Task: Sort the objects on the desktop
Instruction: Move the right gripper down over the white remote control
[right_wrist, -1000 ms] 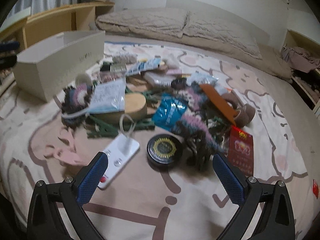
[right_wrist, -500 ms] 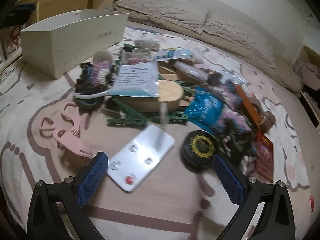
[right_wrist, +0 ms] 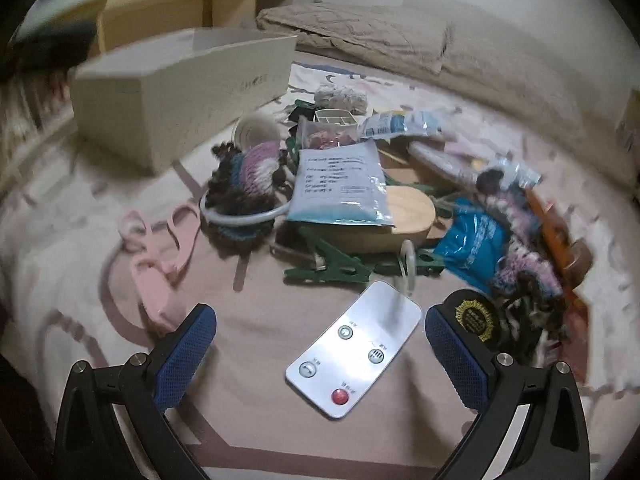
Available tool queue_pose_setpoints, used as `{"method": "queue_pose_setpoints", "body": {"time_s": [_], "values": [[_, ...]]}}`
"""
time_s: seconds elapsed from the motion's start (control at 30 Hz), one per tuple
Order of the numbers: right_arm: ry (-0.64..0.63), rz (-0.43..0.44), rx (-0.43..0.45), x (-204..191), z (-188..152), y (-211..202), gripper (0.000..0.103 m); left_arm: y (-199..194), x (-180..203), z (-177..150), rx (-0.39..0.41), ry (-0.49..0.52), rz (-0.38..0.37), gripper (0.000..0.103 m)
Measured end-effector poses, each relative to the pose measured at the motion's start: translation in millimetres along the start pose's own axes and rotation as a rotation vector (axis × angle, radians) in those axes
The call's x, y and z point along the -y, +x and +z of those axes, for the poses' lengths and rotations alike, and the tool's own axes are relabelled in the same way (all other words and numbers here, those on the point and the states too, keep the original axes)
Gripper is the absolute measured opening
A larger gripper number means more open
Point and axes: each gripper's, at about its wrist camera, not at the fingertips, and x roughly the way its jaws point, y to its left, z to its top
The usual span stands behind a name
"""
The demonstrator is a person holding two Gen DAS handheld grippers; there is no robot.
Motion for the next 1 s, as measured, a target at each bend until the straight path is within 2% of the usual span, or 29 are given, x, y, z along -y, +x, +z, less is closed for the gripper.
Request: {"method": "queue_pose_setpoints", "body": {"time_s": [0.1, 0.2, 0.27, 0.37, 0.47, 0.63, 0.8, 1.0], "values": [[0.047, 0.076, -0.001, 18, 7, -1, 0.103, 1, 2, 0, 0.0, 0.011, 0.0, 0.103], [0.035, 0.074, -0.004, 22, 10, -1, 0.098, 2, 4, 1, -0.001, 0.016, -0.002, 0.103], [0.017, 0.078, -0.03, 21, 12, 1, 0.073, 2, 4, 1, -0.004, 0.019, -0.003, 0.103], [-0.004, 0.096, -0.062, 22, 13, 10, 0.064, 4, 5, 1, -0.008, 0.027, -0.005, 0.103], [-0.028, 0.067, -0.058, 21, 13, 15, 0.064, 5, 6, 1, -0.01, 0.036, -0.007, 0.103], [0.007, 0.059, -0.076, 33, 17, 26, 0.064, 8, 7, -2, -0.017, 0.039, -0.015, 0.103], [-0.007, 0.075, -0.102, 31, 12, 30, 0.063, 9, 8, -3, -0.02, 0.042, -0.016, 0.103], [-0.027, 0.119, -0.103, 20, -8, 15, 0.063, 12, 12, -4, -0.031, 0.046, -0.029, 0.103]]}}
